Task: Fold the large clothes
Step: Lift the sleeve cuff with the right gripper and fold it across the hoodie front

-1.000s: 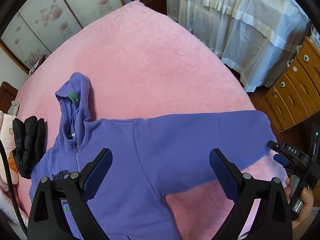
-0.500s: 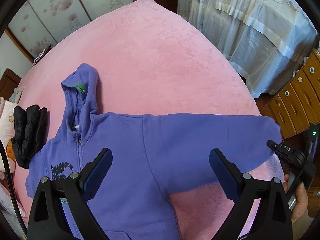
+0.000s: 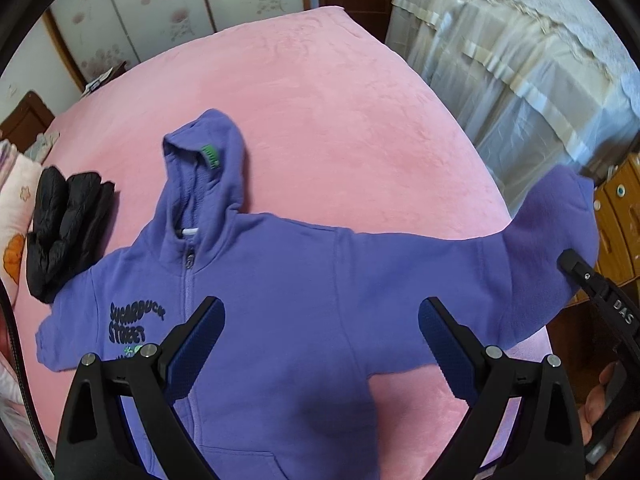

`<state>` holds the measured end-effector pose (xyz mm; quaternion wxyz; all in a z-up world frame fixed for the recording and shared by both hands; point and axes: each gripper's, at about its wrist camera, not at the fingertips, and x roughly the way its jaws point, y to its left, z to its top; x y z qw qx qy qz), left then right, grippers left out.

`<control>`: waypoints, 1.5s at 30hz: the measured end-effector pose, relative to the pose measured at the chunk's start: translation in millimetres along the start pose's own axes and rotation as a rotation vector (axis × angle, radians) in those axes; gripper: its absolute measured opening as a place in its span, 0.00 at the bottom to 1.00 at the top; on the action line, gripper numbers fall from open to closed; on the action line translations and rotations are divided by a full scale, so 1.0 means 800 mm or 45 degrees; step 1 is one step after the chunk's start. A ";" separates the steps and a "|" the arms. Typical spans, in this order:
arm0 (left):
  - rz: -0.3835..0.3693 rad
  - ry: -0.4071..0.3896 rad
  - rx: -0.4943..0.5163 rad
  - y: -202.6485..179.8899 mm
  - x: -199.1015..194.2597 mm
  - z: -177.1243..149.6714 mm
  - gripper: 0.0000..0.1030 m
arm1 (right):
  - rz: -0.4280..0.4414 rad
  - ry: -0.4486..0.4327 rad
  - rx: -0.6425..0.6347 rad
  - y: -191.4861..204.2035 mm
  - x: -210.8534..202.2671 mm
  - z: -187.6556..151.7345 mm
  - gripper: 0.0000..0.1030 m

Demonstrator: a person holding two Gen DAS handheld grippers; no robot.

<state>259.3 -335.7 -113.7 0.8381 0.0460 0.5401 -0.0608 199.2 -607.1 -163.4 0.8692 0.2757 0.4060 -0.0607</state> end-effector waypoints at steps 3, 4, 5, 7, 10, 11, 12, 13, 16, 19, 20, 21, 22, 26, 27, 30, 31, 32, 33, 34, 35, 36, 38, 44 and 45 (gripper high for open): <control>-0.024 -0.009 -0.031 0.041 -0.001 -0.006 0.94 | 0.041 -0.011 -0.096 0.058 -0.007 -0.012 0.12; -0.024 -0.009 -0.039 0.054 0.000 -0.007 0.94 | 0.048 -0.009 -0.142 0.084 -0.007 -0.019 0.12; -0.026 -0.008 -0.050 0.069 0.001 -0.010 0.94 | 0.049 -0.009 -0.170 0.097 -0.007 -0.025 0.12; -0.034 -0.008 -0.086 0.114 0.007 -0.017 0.94 | 0.057 0.006 -0.246 0.138 0.000 -0.043 0.12; -0.027 0.003 -0.133 0.187 0.025 -0.031 0.94 | 0.060 0.031 -0.352 0.198 0.023 -0.080 0.12; -0.017 0.009 -0.149 0.210 0.033 -0.037 0.94 | 0.062 0.045 -0.380 0.214 0.035 -0.093 0.12; -0.013 0.014 -0.163 0.232 0.041 -0.043 0.94 | 0.065 0.060 -0.403 0.230 0.047 -0.107 0.12; -0.005 0.024 -0.182 0.258 0.052 -0.051 0.94 | 0.065 0.083 -0.433 0.250 0.066 -0.126 0.12; 0.005 0.059 -0.233 0.317 0.081 -0.072 0.94 | 0.051 0.149 -0.517 0.287 0.115 -0.176 0.12; 0.011 0.099 -0.267 0.360 0.111 -0.092 0.94 | 0.032 0.221 -0.603 0.316 0.159 -0.220 0.13; 0.014 0.113 -0.274 0.369 0.119 -0.097 0.94 | 0.026 0.251 -0.631 0.323 0.173 -0.234 0.13; 0.008 0.129 -0.281 0.377 0.128 -0.102 0.94 | 0.015 0.281 -0.665 0.330 0.188 -0.248 0.13; -0.004 0.148 -0.289 0.385 0.138 -0.107 0.94 | -0.003 0.312 -0.699 0.336 0.200 -0.261 0.14; -0.101 0.192 -0.305 0.391 0.162 -0.115 0.94 | -0.060 0.418 -0.797 0.346 0.232 -0.297 0.26; -0.133 0.198 -0.310 0.391 0.166 -0.115 0.94 | -0.059 0.420 -0.801 0.345 0.232 -0.298 0.32; -0.241 0.209 -0.347 0.389 0.175 -0.109 0.94 | -0.027 0.391 -0.805 0.345 0.217 -0.298 0.45; -0.268 0.213 -0.360 0.387 0.177 -0.108 0.94 | -0.019 0.383 -0.806 0.344 0.209 -0.297 0.46; -0.298 0.215 -0.373 0.383 0.176 -0.107 0.94 | -0.015 0.379 -0.804 0.343 0.202 -0.296 0.46; -0.342 0.215 -0.385 0.380 0.177 -0.105 0.94 | -0.016 0.372 -0.801 0.340 0.196 -0.294 0.46; -0.390 0.219 -0.397 0.377 0.179 -0.102 0.94 | -0.020 0.365 -0.795 0.336 0.188 -0.292 0.46; -0.429 0.224 -0.406 0.373 0.181 -0.099 0.94 | -0.022 0.360 -0.786 0.339 0.186 -0.291 0.46; -0.448 0.225 -0.411 0.370 0.181 -0.097 0.94 | -0.026 0.355 -0.773 0.335 0.182 -0.287 0.46; -0.500 0.227 -0.421 0.362 0.181 -0.094 0.94 | -0.028 0.340 -0.741 0.327 0.170 -0.281 0.46; -0.531 0.236 -0.381 0.329 0.184 -0.087 0.94 | -0.013 0.347 -0.639 0.299 0.149 -0.271 0.46; -0.523 0.245 -0.367 0.320 0.188 -0.086 0.94 | -0.013 0.343 -0.632 0.296 0.146 -0.269 0.46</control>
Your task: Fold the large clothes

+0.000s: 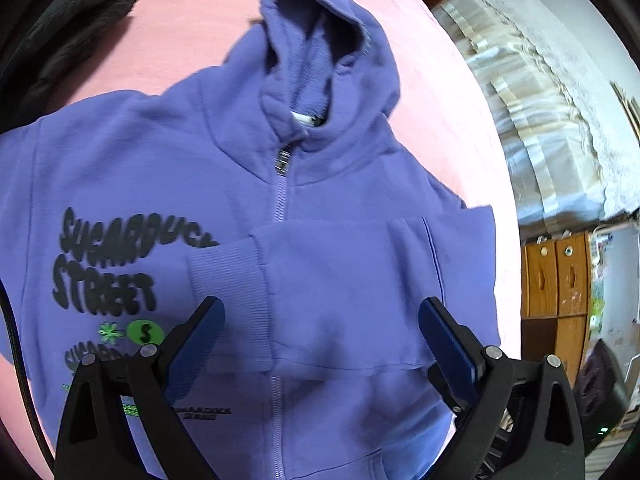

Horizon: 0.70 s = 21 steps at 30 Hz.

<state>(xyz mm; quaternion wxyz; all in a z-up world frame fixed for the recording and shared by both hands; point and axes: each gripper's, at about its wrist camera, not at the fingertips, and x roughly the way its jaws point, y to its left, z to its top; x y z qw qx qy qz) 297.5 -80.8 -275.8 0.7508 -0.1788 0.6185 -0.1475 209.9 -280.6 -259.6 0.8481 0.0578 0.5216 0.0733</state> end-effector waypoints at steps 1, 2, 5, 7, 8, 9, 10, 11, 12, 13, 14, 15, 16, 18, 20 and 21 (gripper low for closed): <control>0.008 0.011 0.002 -0.001 0.005 0.000 0.94 | -0.002 -0.002 0.005 -0.002 -0.002 0.000 0.46; 0.020 0.024 -0.003 -0.002 0.012 0.000 0.94 | -0.002 -0.003 0.011 -0.004 -0.003 0.000 0.46; 0.069 0.029 -0.020 0.006 0.020 -0.003 0.94 | -0.010 -0.009 0.029 -0.012 -0.007 -0.001 0.46; 0.105 0.004 -0.045 0.019 0.018 -0.006 0.94 | -0.011 -0.005 0.041 -0.018 -0.009 -0.004 0.46; 0.114 -0.005 -0.064 0.028 0.016 -0.009 0.94 | -0.007 -0.004 0.047 -0.021 -0.011 -0.007 0.46; 0.121 -0.009 -0.092 0.038 0.015 -0.011 0.94 | -0.005 -0.002 0.049 -0.024 -0.013 -0.008 0.46; 0.123 -0.006 -0.126 0.049 0.016 -0.013 0.93 | -0.004 -0.001 0.049 -0.026 -0.014 -0.011 0.46; 0.119 -0.002 -0.147 0.058 0.018 -0.015 0.90 | -0.003 0.001 0.047 -0.028 -0.014 -0.014 0.46; 0.108 0.005 -0.167 0.067 0.020 -0.017 0.82 | -0.002 0.005 0.044 -0.030 -0.015 -0.016 0.46; 0.088 0.021 -0.186 0.076 0.025 -0.020 0.74 | -0.002 0.011 0.038 -0.031 -0.014 -0.019 0.46; 0.075 0.033 -0.201 0.082 0.030 -0.022 0.70 | -0.005 0.016 0.035 -0.032 -0.014 -0.022 0.46; 0.052 0.049 -0.224 0.090 0.038 -0.025 0.67 | -0.009 0.023 0.033 -0.033 -0.012 -0.024 0.46; 0.036 0.054 -0.238 0.094 0.042 -0.026 0.67 | -0.009 0.029 0.035 -0.034 -0.011 -0.026 0.46; 0.014 0.044 -0.260 0.098 0.049 -0.028 0.67 | -0.006 0.031 0.044 -0.038 -0.011 -0.029 0.46; -0.012 0.040 -0.267 0.096 0.050 -0.030 0.56 | -0.010 0.028 0.050 -0.040 -0.012 -0.030 0.46; -0.037 0.051 -0.267 0.092 0.053 -0.029 0.39 | -0.014 0.026 0.051 -0.041 -0.013 -0.031 0.46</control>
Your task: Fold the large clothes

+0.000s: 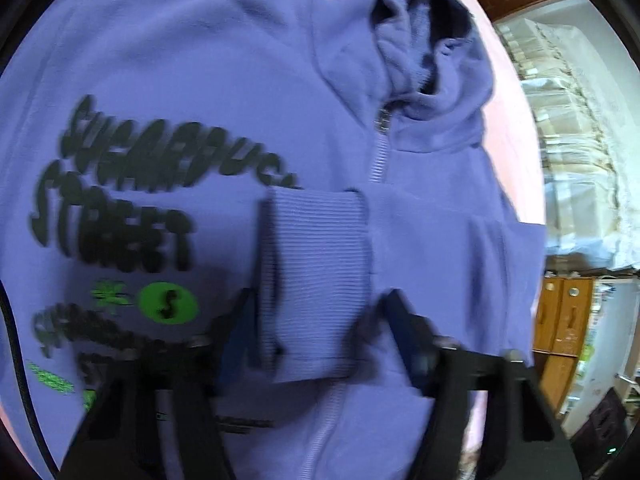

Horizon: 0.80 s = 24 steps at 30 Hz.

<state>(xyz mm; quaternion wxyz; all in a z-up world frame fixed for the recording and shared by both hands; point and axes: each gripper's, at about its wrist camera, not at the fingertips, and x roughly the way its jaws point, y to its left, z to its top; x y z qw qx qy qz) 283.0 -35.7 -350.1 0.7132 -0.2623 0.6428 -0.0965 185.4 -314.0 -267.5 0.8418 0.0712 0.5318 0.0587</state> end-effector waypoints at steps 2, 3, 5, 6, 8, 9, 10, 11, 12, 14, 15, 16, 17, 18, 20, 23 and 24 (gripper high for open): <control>-0.009 0.036 0.028 -0.014 0.005 0.001 0.16 | -0.010 -0.004 0.000 -0.002 -0.001 -0.001 0.46; 0.040 0.036 0.055 -0.023 0.005 0.002 0.14 | -0.017 -0.003 0.001 -0.003 -0.001 -0.002 0.46; 0.121 0.037 0.115 -0.041 0.002 -0.001 0.11 | -0.038 0.002 0.005 -0.008 -0.001 -0.004 0.46; 0.145 0.026 0.140 -0.052 -0.003 -0.002 0.10 | -0.052 0.008 0.007 -0.011 0.000 -0.005 0.46; 0.122 -0.019 0.182 -0.080 -0.025 -0.001 0.10 | -0.098 0.022 0.012 -0.020 0.002 -0.011 0.46; 0.110 -0.040 0.194 -0.089 -0.035 0.001 0.09 | -0.123 0.032 0.021 -0.027 0.003 -0.015 0.46; 0.089 -0.083 0.217 -0.103 -0.052 0.002 0.09 | -0.144 0.045 0.050 -0.038 0.005 -0.021 0.46; 0.072 -0.115 0.230 -0.113 -0.065 0.005 0.09 | -0.147 0.051 0.075 -0.046 0.005 -0.023 0.46; 0.058 -0.157 0.246 -0.123 -0.081 0.008 0.09 | -0.152 0.057 0.104 -0.054 0.006 -0.027 0.46; 0.054 -0.250 0.272 -0.140 -0.110 0.017 0.09 | -0.192 0.067 0.140 -0.069 0.009 -0.030 0.46; 0.047 -0.290 0.278 -0.145 -0.123 0.022 0.09 | -0.217 0.063 0.149 -0.074 0.010 -0.029 0.46; 0.042 -0.325 0.281 -0.147 -0.135 0.028 0.09 | -0.226 0.055 0.155 -0.078 0.012 -0.027 0.46; 0.041 -0.349 0.287 -0.148 -0.144 0.031 0.09 | -0.231 0.043 0.163 -0.081 0.013 -0.023 0.46; 0.050 -0.367 0.295 -0.149 -0.150 0.035 0.09 | -0.231 0.028 0.173 -0.083 0.015 -0.018 0.46; 0.094 -0.397 0.297 -0.143 -0.155 0.039 0.09 | -0.225 0.001 0.178 -0.083 0.022 -0.008 0.46; 0.140 -0.394 0.239 -0.119 -0.159 0.041 0.09 | -0.272 0.006 0.137 -0.074 0.042 0.008 0.46; 0.157 -0.390 0.217 -0.107 -0.157 0.040 0.09 | -0.287 0.006 0.115 -0.070 0.049 0.011 0.45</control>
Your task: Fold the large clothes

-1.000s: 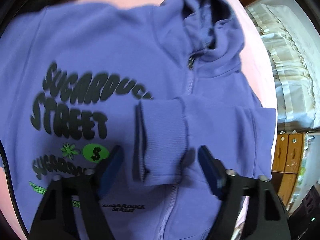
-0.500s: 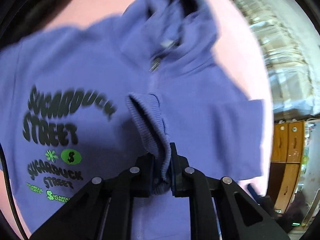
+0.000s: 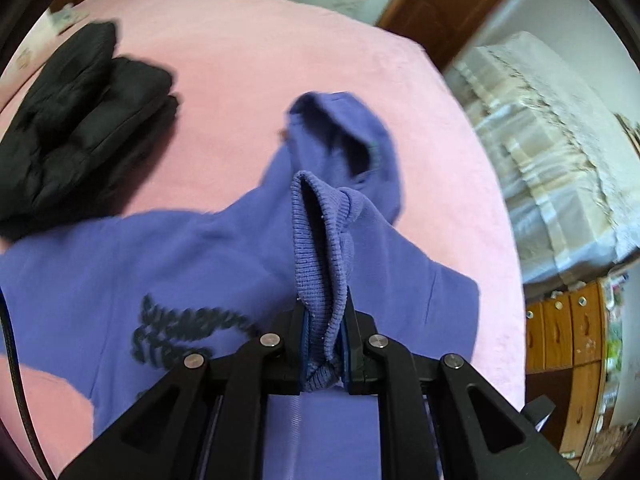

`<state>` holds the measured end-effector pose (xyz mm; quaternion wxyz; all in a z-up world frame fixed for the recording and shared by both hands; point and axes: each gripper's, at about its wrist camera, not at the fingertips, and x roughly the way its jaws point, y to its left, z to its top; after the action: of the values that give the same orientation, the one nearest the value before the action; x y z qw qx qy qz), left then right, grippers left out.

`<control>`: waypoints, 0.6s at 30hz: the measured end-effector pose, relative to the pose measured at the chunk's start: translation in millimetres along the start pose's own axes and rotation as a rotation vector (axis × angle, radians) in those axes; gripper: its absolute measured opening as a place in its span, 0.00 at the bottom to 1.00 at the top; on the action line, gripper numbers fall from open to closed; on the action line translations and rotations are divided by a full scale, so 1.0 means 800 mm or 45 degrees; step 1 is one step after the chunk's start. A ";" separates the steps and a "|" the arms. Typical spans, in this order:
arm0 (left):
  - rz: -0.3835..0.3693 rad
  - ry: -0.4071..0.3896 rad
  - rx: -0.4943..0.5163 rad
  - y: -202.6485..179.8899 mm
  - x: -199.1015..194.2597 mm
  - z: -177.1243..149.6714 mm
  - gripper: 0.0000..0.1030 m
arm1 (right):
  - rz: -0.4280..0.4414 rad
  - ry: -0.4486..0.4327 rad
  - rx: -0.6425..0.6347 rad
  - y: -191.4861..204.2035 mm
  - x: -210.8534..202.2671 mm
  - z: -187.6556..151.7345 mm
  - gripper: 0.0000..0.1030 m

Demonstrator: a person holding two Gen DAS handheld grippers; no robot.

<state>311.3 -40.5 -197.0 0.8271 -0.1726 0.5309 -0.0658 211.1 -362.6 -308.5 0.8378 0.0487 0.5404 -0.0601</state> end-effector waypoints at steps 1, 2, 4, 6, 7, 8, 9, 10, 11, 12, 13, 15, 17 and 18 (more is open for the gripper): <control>0.024 0.008 -0.018 0.011 0.002 -0.007 0.09 | -0.011 -0.012 -0.022 0.006 0.003 0.002 0.43; 0.053 0.019 -0.035 0.023 0.005 -0.015 0.09 | -0.026 -0.008 -0.047 0.012 0.007 0.003 0.40; 0.088 0.052 -0.069 0.048 0.016 -0.032 0.09 | -0.069 0.002 -0.087 0.021 0.013 0.003 0.40; 0.143 0.101 -0.097 0.073 0.032 -0.053 0.09 | -0.106 0.008 -0.119 0.027 0.015 0.000 0.39; 0.169 0.122 -0.104 0.086 0.040 -0.063 0.09 | -0.119 0.012 -0.135 0.030 0.014 0.000 0.39; 0.189 0.136 -0.108 0.094 0.049 -0.069 0.09 | -0.124 0.017 -0.147 0.032 0.013 -0.001 0.39; 0.220 0.164 -0.117 0.105 0.062 -0.079 0.09 | -0.125 0.024 -0.158 0.033 0.013 -0.002 0.39; 0.236 0.184 -0.128 0.115 0.073 -0.086 0.09 | -0.126 0.035 -0.172 0.035 0.013 -0.002 0.39; 0.242 0.204 -0.145 0.126 0.083 -0.093 0.09 | -0.131 0.040 -0.183 0.036 0.011 -0.002 0.39; 0.239 0.230 -0.168 0.137 0.096 -0.100 0.09 | -0.133 0.038 -0.189 0.036 0.009 -0.004 0.39; 0.233 0.230 -0.178 0.143 0.102 -0.103 0.10 | -0.130 0.041 -0.192 0.036 0.007 -0.004 0.39; 0.226 0.221 -0.179 0.145 0.105 -0.100 0.10 | -0.120 0.051 -0.184 0.037 0.004 -0.005 0.40; 0.234 0.205 -0.147 0.140 0.105 -0.096 0.10 | -0.118 0.055 -0.175 0.036 0.000 -0.007 0.40; 0.241 0.187 -0.125 0.135 0.102 -0.094 0.10 | -0.120 0.054 -0.172 0.036 -0.002 -0.008 0.40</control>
<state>270.2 19.6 -333.6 0.7791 -0.1566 0.6064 0.0260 209.3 -333.3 -308.9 0.8238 -0.0321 0.5627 -0.0616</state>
